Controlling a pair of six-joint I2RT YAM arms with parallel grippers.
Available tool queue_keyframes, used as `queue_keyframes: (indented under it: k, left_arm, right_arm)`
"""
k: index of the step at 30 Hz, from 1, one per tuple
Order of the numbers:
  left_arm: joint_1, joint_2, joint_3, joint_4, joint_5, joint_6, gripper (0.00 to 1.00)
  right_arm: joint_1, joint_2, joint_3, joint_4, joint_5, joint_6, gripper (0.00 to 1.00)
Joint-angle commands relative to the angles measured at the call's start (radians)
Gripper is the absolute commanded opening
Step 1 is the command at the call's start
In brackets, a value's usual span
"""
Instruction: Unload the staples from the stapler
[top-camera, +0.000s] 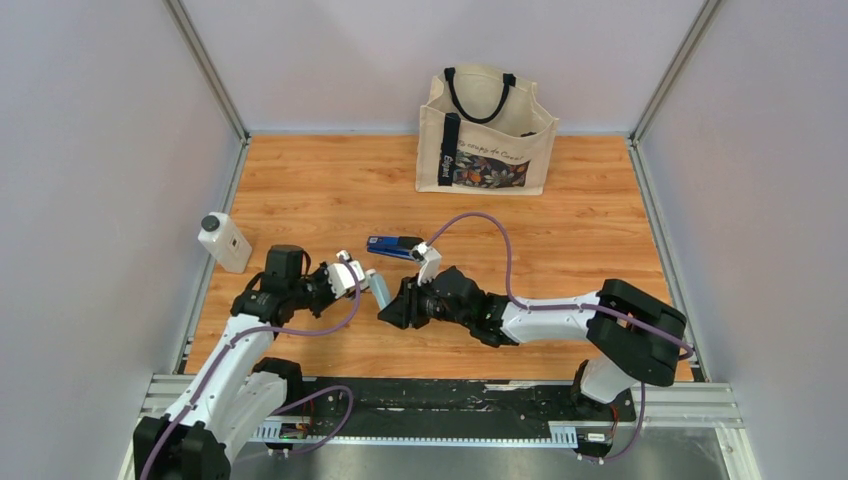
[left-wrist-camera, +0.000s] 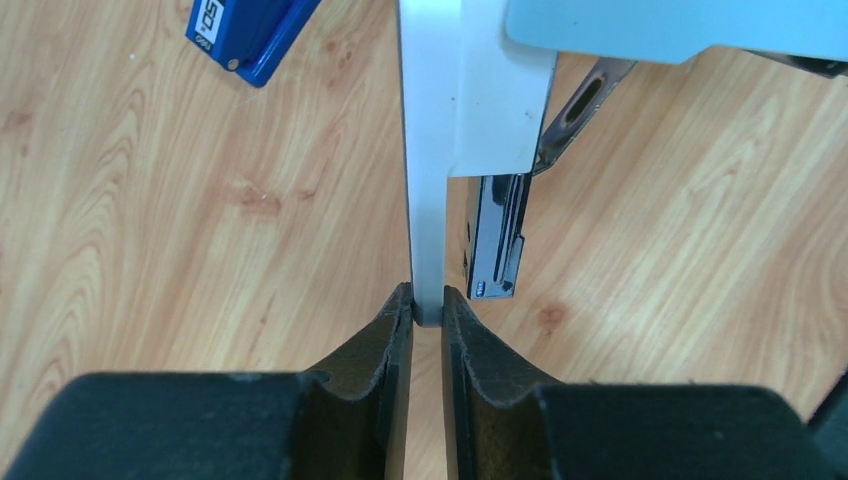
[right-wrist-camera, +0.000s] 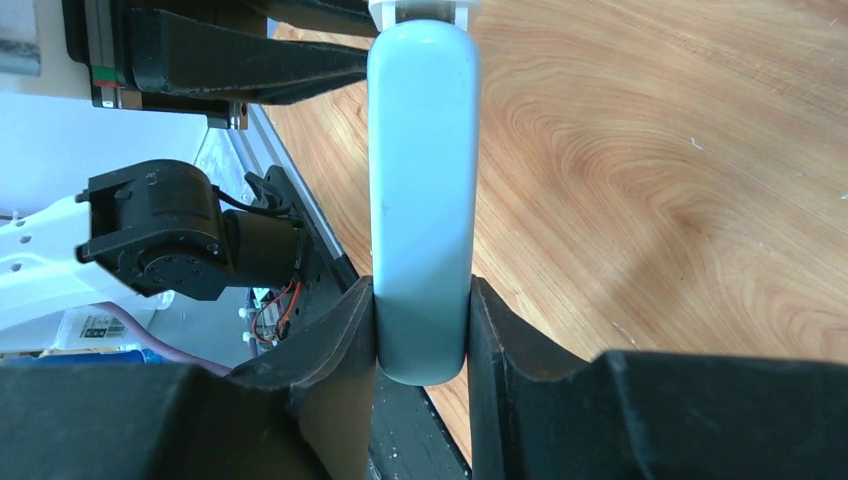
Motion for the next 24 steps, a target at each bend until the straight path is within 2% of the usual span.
queue_keyframes:
  k: [1, 15, 18, 19, 21, 22, 23, 24]
  left_arm:
    - [-0.012, -0.008, -0.004, 0.087, -0.066, 0.072, 0.03]
    - [-0.069, -0.014, -0.047, 0.22, -0.264, 0.107, 0.0]
    - [-0.072, -0.014, -0.002, 0.136, -0.206, 0.068, 0.0]
    - [-0.072, -0.015, 0.015, 0.066, -0.141, 0.054, 0.01]
    - [-0.079, -0.019, 0.063, -0.006, -0.067, 0.011, 0.08]
    - [-0.084, -0.019, 0.078, -0.082, 0.014, 0.003, 0.13]
    - [-0.098, -0.019, 0.11, -0.12, 0.051, -0.008, 0.27]
    - [-0.104, -0.025, 0.121, -0.152, 0.088, -0.024, 0.33]
  right_arm:
    - [0.006, 0.034, -0.008, 0.033, -0.037, -0.044, 0.0]
    - [0.006, 0.008, 0.012, -0.006, -0.028, -0.095, 0.0]
    - [0.006, 0.013, 0.029, -0.022, -0.014, -0.097, 0.0]
    - [0.006, 0.014, 0.04, -0.025, -0.011, -0.098, 0.0]
    - [0.006, 0.01, 0.081, -0.057, 0.018, -0.103, 0.0]
    - [0.005, 0.007, 0.098, -0.077, 0.034, -0.107, 0.0]
    - [0.005, 0.002, 0.119, -0.101, 0.069, -0.113, 0.0]
    - [0.005, -0.004, 0.147, -0.17, 0.087, -0.135, 0.0]
